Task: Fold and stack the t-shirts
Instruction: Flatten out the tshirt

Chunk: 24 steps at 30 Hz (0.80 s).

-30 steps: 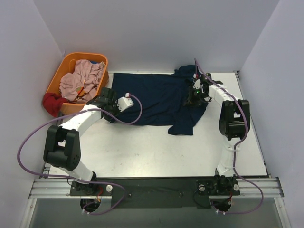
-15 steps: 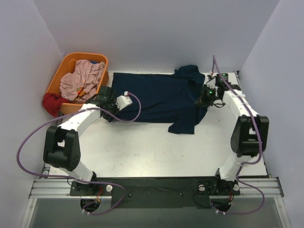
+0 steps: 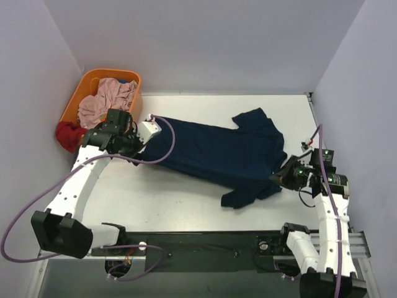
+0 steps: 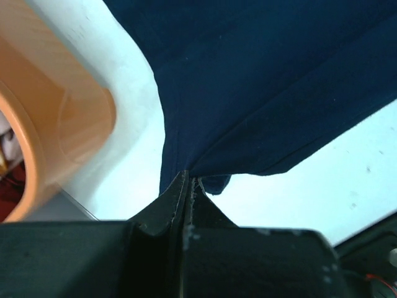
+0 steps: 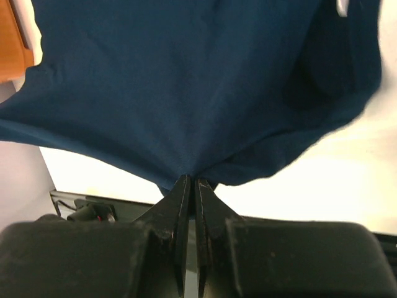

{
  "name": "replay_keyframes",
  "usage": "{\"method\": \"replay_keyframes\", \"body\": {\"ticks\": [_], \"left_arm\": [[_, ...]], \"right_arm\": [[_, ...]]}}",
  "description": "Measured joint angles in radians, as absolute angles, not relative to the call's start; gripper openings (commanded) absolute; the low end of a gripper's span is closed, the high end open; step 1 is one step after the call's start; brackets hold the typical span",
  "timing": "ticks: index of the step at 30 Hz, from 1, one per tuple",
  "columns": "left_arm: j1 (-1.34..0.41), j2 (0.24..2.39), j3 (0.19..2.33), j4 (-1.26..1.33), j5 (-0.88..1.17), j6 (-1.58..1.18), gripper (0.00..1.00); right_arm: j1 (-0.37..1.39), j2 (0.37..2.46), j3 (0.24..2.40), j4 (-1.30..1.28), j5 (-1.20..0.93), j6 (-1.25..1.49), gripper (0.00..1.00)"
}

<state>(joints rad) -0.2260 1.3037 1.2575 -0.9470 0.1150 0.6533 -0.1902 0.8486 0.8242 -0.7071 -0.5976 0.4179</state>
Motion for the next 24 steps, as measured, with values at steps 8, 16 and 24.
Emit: {"method": "replay_keyframes", "body": {"ticks": [8, 16, 24], "left_arm": [[-0.226, 1.312, 1.37, -0.989, 0.124, 0.629, 0.0], [-0.22, 1.872, 2.341, -0.812, 0.068, 0.548, 0.0], [-0.218, 1.769, 2.34, -0.66, 0.057, 0.57, 0.0]], "right_arm": [[-0.157, 1.02, 1.053, -0.851, -0.572, 0.419, 0.0], [-0.129, 1.694, 2.121, -0.721, -0.554, 0.398, 0.0], [-0.13, 1.617, 2.24, -0.672, -0.575, 0.42, 0.0]]}}
